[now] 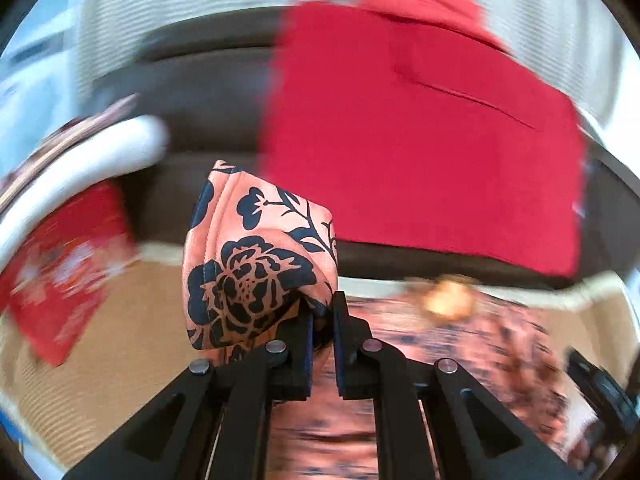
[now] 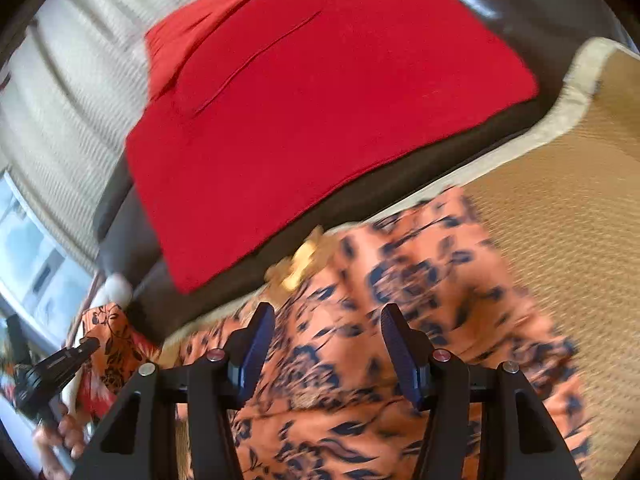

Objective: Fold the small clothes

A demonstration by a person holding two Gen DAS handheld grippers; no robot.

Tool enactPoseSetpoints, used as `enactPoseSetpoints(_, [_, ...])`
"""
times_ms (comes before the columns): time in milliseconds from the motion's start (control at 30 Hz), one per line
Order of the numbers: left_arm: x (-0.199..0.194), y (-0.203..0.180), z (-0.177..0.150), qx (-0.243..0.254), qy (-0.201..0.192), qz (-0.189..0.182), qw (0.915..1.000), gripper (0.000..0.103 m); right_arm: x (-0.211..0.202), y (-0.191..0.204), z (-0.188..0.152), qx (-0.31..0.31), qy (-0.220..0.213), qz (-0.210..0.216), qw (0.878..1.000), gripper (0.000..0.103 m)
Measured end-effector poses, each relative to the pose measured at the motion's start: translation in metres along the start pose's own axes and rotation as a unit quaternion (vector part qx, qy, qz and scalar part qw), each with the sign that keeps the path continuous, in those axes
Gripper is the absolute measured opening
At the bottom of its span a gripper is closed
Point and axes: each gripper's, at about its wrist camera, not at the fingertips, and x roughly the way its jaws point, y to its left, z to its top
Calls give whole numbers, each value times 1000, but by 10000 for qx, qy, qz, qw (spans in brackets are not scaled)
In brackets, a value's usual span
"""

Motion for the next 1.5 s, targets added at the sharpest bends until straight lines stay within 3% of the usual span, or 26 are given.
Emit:
enactPoseSetpoints(100, [10,-84,-1,311,270,-863,9954,9,-11,-24,12,340,-187,-70,9992,60])
enactPoseSetpoints(167, [12,-120,-3,441,446,-1322,9892,24,-14,-40,19,615,-221,-96,9978,60])
enactPoseSetpoints(233, [7,-132,-3,395,326,-1527,9869,70,-11,-54,23,934,-89,-40,9956,66])
enactPoseSetpoints(300, [-8,-125,-7,224,-182,-1478,9886,82,-5,-64,25,1094,108,1,9939,69])
enactPoseSetpoints(433, [-3,-92,-21,-37,-395,-884,9953,83,1,-61,28,922,302,63,9953,69])
enactPoseSetpoints(633, [54,-36,-60,-630,244,-39,9977,83,23,-46,18,830,719,411,9931,69])
enactPoseSetpoints(833, [82,-4,-88,-455,534,543,9961,83,52,-60,26,1108,674,188,9914,69])
enactPoseSetpoints(1000, [104,6,-102,-250,875,706,9933,83,88,-60,32,954,877,-139,9915,67])
enactPoseSetpoints(1033, [111,4,-105,-171,973,780,9921,83,94,-56,31,905,940,-171,9913,64])
enactPoseSetpoints(1133, [126,9,-111,-185,1313,887,9872,83,101,-32,27,401,1223,-283,9913,29])
enactPoseSetpoints(1233, [132,18,-115,-324,1536,945,9831,83,91,-2,22,-281,1119,-555,9918,14])
enactPoseSetpoints(1400, [129,22,-121,-284,1544,970,9828,83,42,34,23,-948,274,-643,9930,12])
enactPoseSetpoints(1500, [132,19,-126,-207,1584,953,9825,83,23,25,26,-1047,-46,-936,9901,12])
